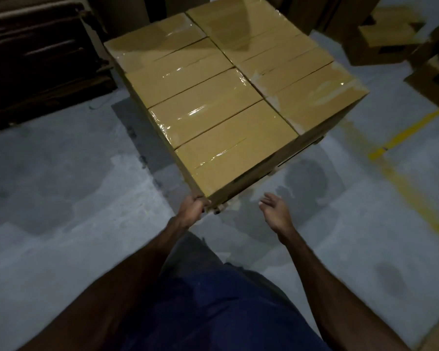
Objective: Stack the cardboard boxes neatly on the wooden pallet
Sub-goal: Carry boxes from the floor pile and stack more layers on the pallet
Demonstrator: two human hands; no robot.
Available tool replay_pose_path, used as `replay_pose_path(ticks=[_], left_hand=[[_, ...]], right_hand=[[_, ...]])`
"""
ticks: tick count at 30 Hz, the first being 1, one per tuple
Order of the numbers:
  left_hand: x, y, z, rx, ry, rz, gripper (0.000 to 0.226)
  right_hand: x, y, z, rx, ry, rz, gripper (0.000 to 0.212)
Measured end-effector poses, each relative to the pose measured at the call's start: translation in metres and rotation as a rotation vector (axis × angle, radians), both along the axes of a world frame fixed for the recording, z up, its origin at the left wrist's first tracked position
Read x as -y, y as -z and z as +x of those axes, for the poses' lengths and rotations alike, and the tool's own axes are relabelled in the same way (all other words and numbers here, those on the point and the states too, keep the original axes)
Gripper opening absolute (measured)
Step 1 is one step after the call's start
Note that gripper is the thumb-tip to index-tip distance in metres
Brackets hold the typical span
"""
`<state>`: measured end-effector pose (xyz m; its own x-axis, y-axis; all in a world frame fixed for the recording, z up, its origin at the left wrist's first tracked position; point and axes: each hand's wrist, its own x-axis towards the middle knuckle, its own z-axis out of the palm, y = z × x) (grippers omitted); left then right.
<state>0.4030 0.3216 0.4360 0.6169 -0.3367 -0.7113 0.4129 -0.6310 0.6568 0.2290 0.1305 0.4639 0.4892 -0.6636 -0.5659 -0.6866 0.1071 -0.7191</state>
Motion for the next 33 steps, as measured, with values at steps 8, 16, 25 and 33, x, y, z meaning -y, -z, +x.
replay_pose_path(ticks=[8,16,25,33], left_hand=[[0.001,0.011,-0.015,-0.059,-0.212,-0.011,0.016],[0.000,0.059,0.016,-0.183,-0.529,-0.061,0.009],[0.012,0.128,0.051,-0.411,-0.897,-0.146,0.024],[0.036,0.226,0.049,-0.560,-1.211,-0.173,0.025]], right_hand=[[0.005,-0.005,0.023,-0.066,-0.287,-0.072,0.053],[-0.009,0.018,0.120,-0.183,-0.790,-0.168,0.059],[-0.008,0.067,0.228,-0.203,-1.269,-0.425,0.060],[-0.013,0.148,0.292,-0.072,-1.828,-0.734,0.065]])
